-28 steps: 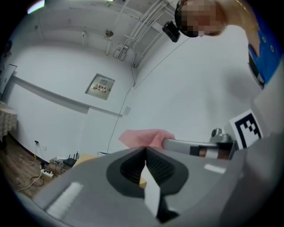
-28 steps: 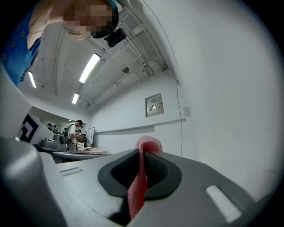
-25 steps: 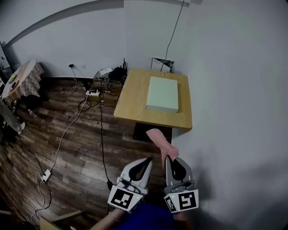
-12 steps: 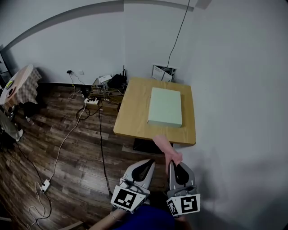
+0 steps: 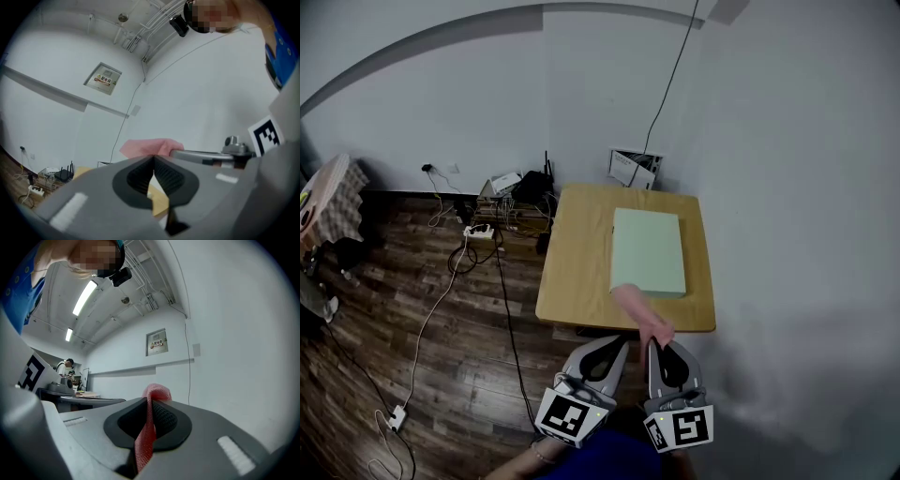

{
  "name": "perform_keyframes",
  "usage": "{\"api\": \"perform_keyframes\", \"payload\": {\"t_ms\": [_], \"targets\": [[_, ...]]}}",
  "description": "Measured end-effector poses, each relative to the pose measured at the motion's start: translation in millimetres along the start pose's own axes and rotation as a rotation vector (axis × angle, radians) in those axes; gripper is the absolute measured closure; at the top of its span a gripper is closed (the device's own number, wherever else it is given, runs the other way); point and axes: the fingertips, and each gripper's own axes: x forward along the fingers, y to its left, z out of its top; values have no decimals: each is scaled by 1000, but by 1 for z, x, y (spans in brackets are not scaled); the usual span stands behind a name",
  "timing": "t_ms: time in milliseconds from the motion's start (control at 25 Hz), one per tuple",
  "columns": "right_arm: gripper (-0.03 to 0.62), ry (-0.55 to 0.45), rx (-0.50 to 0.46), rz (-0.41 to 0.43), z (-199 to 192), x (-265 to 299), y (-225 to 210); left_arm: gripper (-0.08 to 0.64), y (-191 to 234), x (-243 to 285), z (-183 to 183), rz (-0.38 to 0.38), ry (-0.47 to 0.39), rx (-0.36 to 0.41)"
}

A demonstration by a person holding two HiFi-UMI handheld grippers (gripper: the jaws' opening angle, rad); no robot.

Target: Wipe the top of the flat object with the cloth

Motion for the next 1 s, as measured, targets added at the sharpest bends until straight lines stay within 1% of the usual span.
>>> {"api": "perform_keyframes", "payload": {"t_ms": [240,400,640,840,1000], "targets": [[577,14,0,2,-8,42,11,557,40,7,0,-10,10,-15],[577,27,3,-4,-11,58,15,557,56,9,-1,-15,24,-12],[577,40,15,-1,-14,79,13,557,73,13,-3,-1,53,-5],[577,45,7,23,-17,100,8,557,87,27,-8,14,66,-9],[577,48,6,34,-20,121,-8,557,98,52,-12,23,80,-10]]}}
